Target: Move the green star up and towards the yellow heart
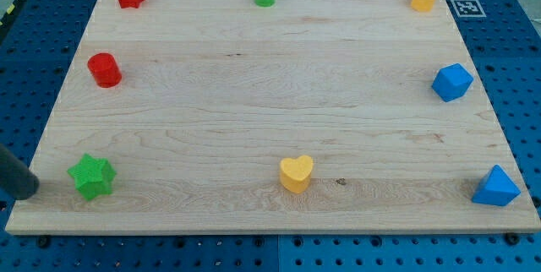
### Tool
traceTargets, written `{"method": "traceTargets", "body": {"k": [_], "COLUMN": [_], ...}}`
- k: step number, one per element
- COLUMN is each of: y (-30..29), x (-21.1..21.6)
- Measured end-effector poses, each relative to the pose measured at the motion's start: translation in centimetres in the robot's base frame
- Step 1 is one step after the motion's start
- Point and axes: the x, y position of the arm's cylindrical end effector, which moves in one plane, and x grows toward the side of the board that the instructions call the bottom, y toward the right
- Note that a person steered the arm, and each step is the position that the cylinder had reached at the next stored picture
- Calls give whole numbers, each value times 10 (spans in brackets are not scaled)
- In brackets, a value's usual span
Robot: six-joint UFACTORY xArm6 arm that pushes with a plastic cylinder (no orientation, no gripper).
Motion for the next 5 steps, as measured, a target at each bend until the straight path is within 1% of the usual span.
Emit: {"method": "traceTargets", "body": {"k": [3,4,5], "y": [92,128,150], "x": [-3,-10,-36]}}
